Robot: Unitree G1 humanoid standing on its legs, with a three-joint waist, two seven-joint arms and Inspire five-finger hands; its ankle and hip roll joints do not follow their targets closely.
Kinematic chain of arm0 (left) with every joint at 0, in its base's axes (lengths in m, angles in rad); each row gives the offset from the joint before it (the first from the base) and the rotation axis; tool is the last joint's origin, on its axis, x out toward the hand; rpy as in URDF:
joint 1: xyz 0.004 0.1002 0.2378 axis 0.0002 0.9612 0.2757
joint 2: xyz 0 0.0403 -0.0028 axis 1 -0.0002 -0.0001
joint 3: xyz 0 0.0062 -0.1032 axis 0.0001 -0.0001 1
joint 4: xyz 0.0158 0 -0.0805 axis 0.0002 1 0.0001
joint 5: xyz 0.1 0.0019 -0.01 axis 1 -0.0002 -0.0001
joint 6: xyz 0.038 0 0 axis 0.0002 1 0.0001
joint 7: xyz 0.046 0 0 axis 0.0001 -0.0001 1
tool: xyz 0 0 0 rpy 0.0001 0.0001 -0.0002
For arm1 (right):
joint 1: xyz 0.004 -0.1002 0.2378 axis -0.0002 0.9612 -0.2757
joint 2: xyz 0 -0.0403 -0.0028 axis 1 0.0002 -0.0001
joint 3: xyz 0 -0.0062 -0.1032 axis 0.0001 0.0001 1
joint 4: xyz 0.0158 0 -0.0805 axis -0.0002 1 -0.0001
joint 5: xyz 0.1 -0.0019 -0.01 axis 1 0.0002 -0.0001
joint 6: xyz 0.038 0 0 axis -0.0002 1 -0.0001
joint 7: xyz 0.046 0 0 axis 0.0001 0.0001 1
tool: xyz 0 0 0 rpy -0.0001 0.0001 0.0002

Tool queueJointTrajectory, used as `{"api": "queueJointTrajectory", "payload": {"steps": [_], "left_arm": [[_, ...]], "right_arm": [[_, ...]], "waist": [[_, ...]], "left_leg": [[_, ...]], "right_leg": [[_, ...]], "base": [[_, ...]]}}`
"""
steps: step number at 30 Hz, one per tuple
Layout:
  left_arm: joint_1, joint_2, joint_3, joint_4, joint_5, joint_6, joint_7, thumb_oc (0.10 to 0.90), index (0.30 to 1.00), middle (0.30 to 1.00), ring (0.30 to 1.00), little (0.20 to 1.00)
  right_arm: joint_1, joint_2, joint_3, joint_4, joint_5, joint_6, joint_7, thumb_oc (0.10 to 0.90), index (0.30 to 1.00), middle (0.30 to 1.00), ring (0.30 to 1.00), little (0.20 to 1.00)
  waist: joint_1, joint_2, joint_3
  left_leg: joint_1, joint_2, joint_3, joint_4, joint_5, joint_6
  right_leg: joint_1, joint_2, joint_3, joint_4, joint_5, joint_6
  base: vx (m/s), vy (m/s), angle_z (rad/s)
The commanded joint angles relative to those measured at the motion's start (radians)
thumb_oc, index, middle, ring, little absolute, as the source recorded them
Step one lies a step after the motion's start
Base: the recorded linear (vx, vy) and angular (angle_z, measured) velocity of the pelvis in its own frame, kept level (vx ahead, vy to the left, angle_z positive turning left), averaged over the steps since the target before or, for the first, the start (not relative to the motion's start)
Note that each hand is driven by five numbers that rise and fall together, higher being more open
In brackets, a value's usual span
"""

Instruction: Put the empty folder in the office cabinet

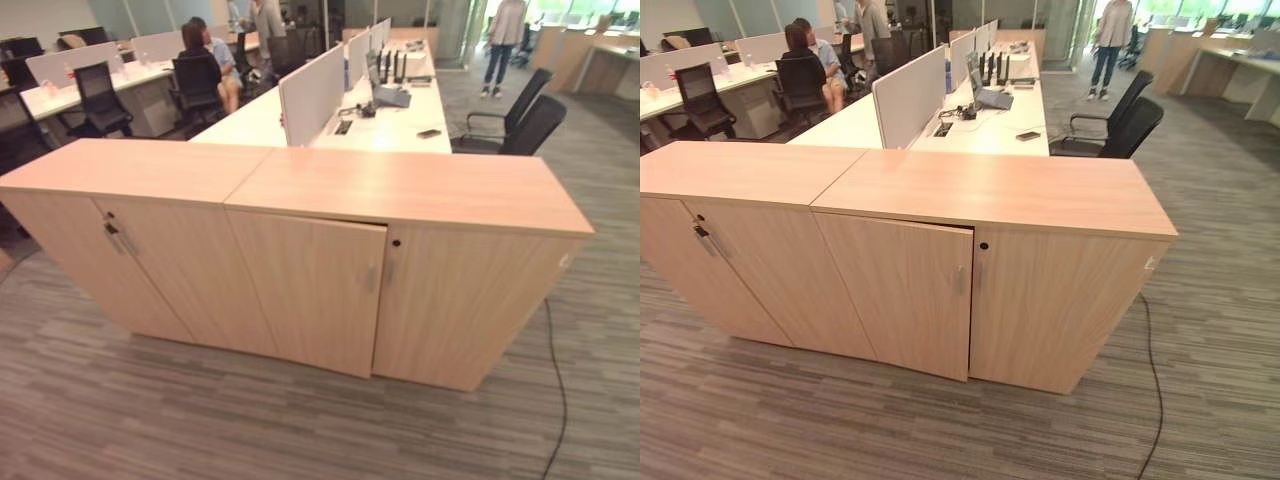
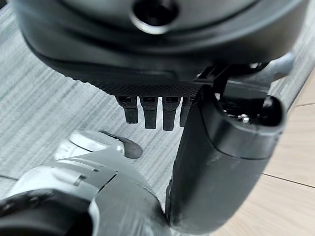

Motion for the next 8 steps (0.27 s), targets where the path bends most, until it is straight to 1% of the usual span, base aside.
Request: {"api": "queueJointTrajectory", "payload": {"steps": [1, 2, 5, 6, 7, 8], "left_arm": [[-0.024, 0.011, -0.050, 0.023, 0.089, -0.016, 0.000, 0.800, 0.900, 0.900, 0.900, 0.900], [-0.024, 0.011, -0.050, 0.023, 0.089, -0.016, 0.001, 0.800, 0.900, 0.900, 0.900, 0.900], [-0.039, 0.013, -0.101, -0.020, 0.138, -0.046, 0.042, 0.800, 0.900, 0.900, 0.900, 0.900], [-0.039, 0.013, -0.101, -0.020, 0.138, -0.046, 0.042, 0.800, 0.900, 0.900, 0.900, 0.900], [-0.055, 0.010, -0.134, -0.049, 0.158, -0.058, 0.061, 0.800, 0.900, 0.900, 0.900, 0.900], [-0.055, 0.010, -0.134, -0.049, 0.158, -0.058, 0.061, 0.800, 0.900, 0.900, 0.900, 0.900]], "right_arm": [[-0.056, 0.009, -0.011, 0.046, 0.015, -0.011, 0.016, 0.800, 0.900, 0.900, 0.900, 0.900], [-0.056, 0.009, -0.011, 0.046, 0.015, -0.011, 0.016, 0.800, 0.900, 0.900, 0.900, 0.900], [-0.049, 0.021, -0.012, 0.050, 0.027, -0.015, 0.006, 0.800, 0.900, 0.900, 0.900, 0.900], [-0.049, 0.021, -0.012, 0.049, 0.027, -0.015, 0.006, 0.800, 0.900, 0.900, 0.900, 0.900], [-0.047, 0.026, -0.007, 0.049, 0.029, -0.019, 0.000, 0.800, 0.900, 0.900, 0.900, 0.900], [-0.047, 0.026, -0.007, 0.049, 0.029, -0.019, 0.000, 0.800, 0.900, 0.900, 0.900, 0.900]], "waist": [[-0.005, -0.012, -0.022], [-0.004, -0.012, -0.022], [-0.014, -0.010, -0.035], [-0.014, -0.010, -0.034], [-0.019, -0.010, -0.033], [-0.018, -0.010, -0.033]], "left_leg": [[-0.006, -0.004, 0.012, -0.022, -0.029, -0.026], [-0.007, -0.004, 0.012, -0.022, -0.029, -0.026], [0.006, -0.009, 0.029, -0.022, -0.044, -0.021], [0.007, -0.009, 0.029, -0.022, -0.044, -0.021], [0.013, -0.011, 0.031, -0.022, -0.049, -0.018], [0.013, -0.012, 0.032, -0.022, -0.049, -0.018]], "right_leg": [[0.021, 0.018, -0.026, 0.017, -0.111, 0.054], [0.021, 0.018, -0.025, 0.017, -0.111, 0.055], [0.031, 0.011, -0.023, 0.006, -0.107, 0.066], [0.031, 0.011, -0.023, 0.006, -0.107, 0.066], [0.035, 0.006, -0.018, 0.006, -0.104, 0.070], [0.036, 0.006, -0.017, 0.006, -0.104, 0.070]], "base": [[0.03, 0.063, -0.10], [0.02, 0.062, -0.06], [0.03, 0.041, -0.06], [0.04, 0.032, -0.03], [0.00, 0.000, 0.00], [0.00, 0.000, 0.00]]}}
